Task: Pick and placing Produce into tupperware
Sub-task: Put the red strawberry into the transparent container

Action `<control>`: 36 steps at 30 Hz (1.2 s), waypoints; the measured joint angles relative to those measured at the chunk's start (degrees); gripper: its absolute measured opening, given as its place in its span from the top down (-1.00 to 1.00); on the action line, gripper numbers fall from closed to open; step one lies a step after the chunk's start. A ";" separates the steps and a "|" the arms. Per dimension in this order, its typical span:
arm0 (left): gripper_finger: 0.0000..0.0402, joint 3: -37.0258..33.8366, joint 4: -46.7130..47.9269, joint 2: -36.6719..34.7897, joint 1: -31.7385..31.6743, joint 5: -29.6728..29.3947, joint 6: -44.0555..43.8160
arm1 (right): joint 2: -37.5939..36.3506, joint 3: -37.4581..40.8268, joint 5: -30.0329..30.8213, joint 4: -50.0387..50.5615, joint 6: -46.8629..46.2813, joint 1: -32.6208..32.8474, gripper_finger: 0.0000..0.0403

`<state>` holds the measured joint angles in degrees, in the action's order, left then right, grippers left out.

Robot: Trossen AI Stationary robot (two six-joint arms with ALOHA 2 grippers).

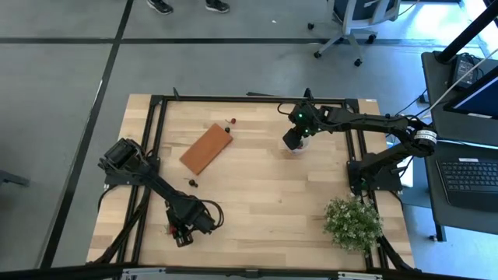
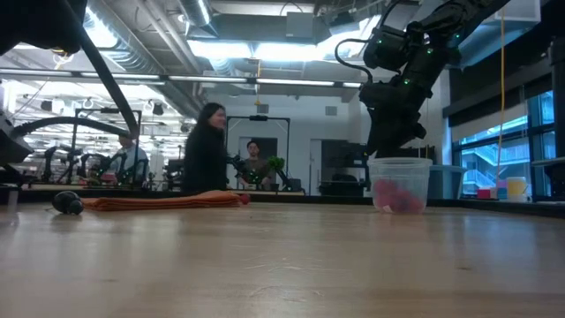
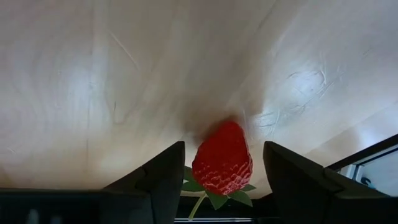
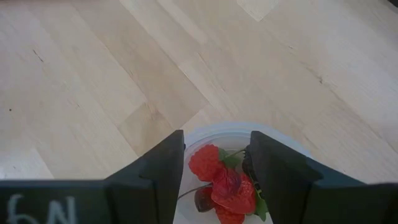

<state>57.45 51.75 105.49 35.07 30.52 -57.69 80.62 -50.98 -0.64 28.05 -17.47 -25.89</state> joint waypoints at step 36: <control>0.25 -2.02 -0.66 -0.17 1.79 -1.68 -1.75 | 0.00 0.00 0.02 0.00 -0.24 0.00 0.08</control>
<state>55.43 51.09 105.32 36.86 28.84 -59.44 80.62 -50.98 -0.62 28.05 -17.72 -25.89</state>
